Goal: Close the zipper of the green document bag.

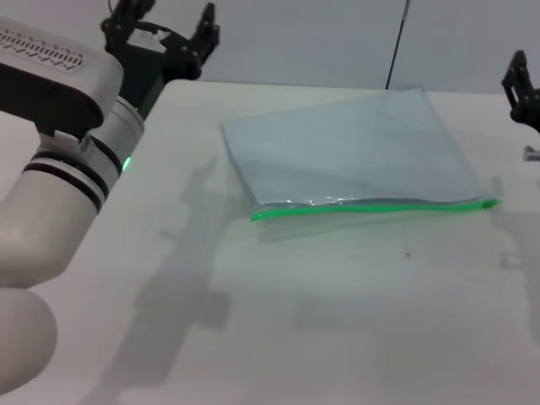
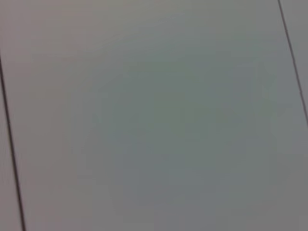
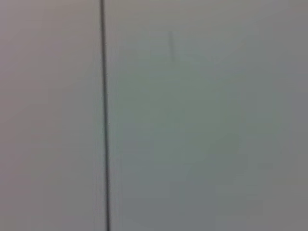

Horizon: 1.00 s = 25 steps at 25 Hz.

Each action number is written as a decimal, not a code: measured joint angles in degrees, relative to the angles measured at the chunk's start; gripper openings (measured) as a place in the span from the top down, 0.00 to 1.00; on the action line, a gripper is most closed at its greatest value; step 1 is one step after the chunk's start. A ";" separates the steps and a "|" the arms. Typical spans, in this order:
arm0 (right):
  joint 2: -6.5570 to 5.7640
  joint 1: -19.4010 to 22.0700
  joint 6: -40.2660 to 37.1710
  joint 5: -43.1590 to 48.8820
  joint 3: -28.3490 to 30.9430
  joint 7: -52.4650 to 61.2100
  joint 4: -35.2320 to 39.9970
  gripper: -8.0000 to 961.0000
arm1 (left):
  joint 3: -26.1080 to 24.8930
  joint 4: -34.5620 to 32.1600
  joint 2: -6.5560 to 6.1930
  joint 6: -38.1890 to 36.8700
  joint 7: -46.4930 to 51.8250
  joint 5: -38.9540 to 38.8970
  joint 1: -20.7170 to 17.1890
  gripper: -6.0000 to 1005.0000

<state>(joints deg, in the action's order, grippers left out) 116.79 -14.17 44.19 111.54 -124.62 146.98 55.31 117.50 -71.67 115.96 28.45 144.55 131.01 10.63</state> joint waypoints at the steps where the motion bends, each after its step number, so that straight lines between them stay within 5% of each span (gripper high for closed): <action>1: 0.00 0.00 0.00 0.00 0.00 0.00 0.00 0.27 | -0.05 -0.68 0.04 -1.44 0.04 -0.71 -0.11 0.41; 5: 0.01 -1.39 1.86 -2.86 -2.07 0.12 -2.44 0.27 | -0.48 -0.91 -0.12 -5.36 -0.28 -3.23 0.62 0.28; 11: 0.13 -3.05 4.23 -4.58 -5.25 0.21 -6.15 0.27 | 0.76 5.59 0.02 -1.28 -0.66 -2.81 1.68 0.23; 19: 0.13 -3.45 11.86 -9.50 -13.90 -0.31 -7.88 0.27 | 6.38 9.91 0.26 8.81 -5.60 -2.69 1.30 0.24; 25: 0.10 -3.41 12.55 -9.79 -14.85 -0.45 -7.83 0.27 | 8.44 9.60 0.48 11.90 -8.56 -4.33 0.49 0.24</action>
<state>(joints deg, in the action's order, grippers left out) 116.89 -17.58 56.74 101.75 -139.47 146.53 47.48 125.94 -62.07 116.44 40.35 135.99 126.68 11.12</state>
